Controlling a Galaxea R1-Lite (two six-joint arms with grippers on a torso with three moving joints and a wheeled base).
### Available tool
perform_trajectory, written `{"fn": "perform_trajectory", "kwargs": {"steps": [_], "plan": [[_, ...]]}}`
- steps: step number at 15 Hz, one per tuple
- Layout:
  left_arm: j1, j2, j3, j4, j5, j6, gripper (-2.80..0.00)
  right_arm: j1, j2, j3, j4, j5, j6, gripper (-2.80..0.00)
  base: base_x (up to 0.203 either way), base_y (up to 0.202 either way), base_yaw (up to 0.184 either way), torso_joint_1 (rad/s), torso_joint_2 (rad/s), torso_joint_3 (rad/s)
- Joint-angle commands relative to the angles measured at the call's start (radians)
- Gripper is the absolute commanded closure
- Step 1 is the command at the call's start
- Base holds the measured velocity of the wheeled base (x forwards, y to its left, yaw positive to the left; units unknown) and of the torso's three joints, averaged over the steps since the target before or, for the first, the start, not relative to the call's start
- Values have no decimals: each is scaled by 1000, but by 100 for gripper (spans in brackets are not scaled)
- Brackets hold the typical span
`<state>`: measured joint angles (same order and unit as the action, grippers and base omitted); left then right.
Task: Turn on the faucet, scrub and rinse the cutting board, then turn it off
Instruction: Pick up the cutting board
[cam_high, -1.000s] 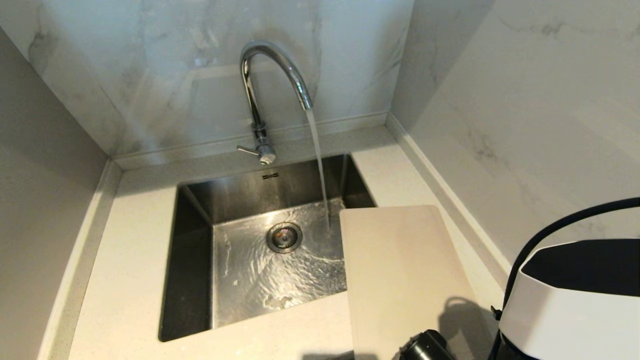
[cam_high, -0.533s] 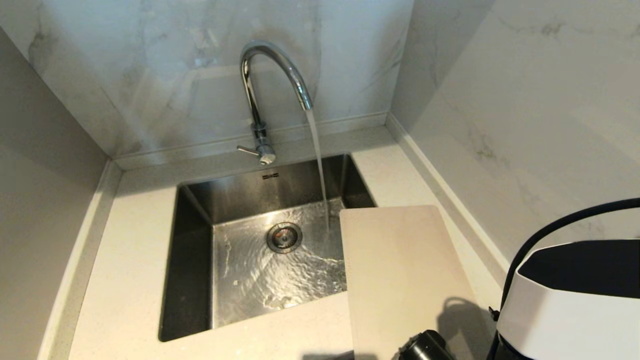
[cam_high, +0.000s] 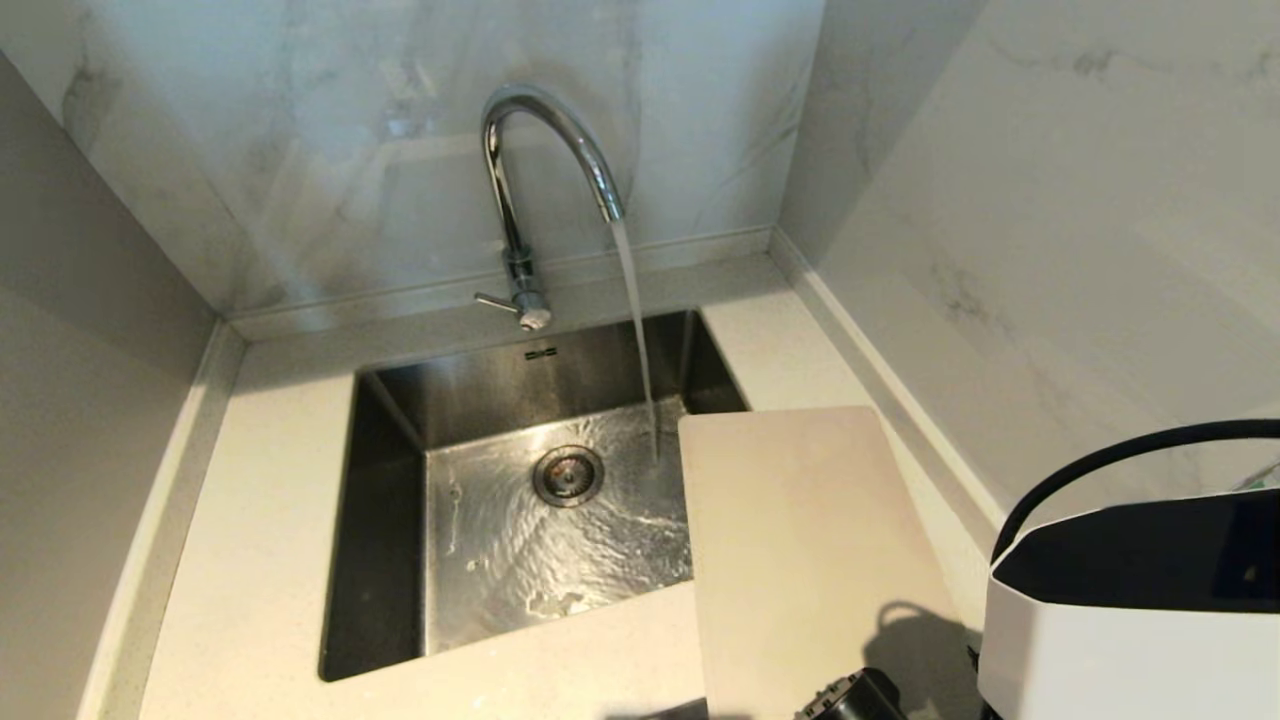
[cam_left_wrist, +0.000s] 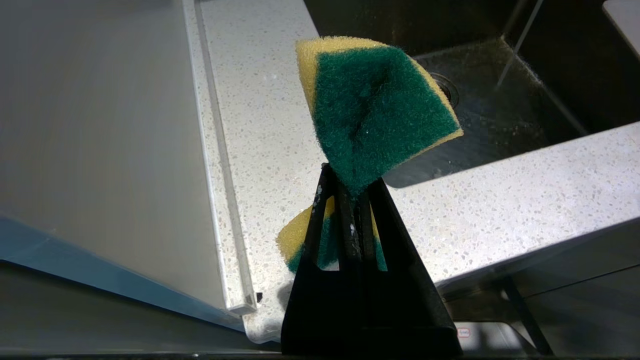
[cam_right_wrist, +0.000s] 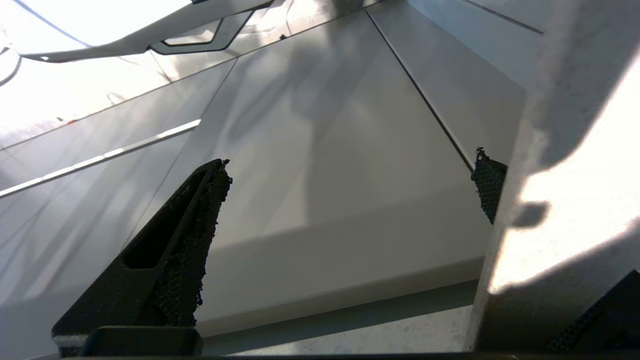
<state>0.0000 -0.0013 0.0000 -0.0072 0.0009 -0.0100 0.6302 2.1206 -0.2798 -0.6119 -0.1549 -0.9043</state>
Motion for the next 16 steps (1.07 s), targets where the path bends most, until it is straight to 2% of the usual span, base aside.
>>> {"fn": "perform_trajectory", "kwargs": {"steps": [1,10,11,12,16], "plan": [[0,0,3,0,-1,-1,0,2,19,5,0,3,-5,-280,0,0,0,0,0,0],[2,0,2,3,-1,-1,0,0,19,7,0,1,-7,-280,0,0,0,0,0,0],[0,0,2,3,-1,1,0,0,19,8,0,0,-7,-95,0,0,0,0,0,0],[0,0,2,3,-1,1,0,0,19,10,0,-2,-7,0,0,0,0,0,0,0],[0,0,2,3,-1,1,0,0,19,10,-2,-14,-8,0,0,0,0,0,0,0]]}}
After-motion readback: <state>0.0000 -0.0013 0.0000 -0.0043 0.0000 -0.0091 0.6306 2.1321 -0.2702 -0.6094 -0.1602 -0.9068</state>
